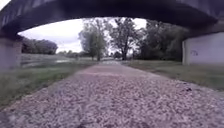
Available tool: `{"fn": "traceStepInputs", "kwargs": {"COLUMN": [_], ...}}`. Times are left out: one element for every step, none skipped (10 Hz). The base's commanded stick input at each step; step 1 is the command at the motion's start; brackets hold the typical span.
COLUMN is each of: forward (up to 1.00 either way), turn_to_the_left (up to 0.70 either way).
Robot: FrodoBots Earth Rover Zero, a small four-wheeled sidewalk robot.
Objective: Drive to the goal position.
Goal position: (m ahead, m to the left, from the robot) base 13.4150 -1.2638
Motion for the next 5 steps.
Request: {"fn": "traceStepInputs", "kwargs": {"forward": [0.7, 0.7, 0.7, 0.7, 0.7], "turn_to_the_left": [0.0, 0.0, 0.0, 0.0, 0.0]}}
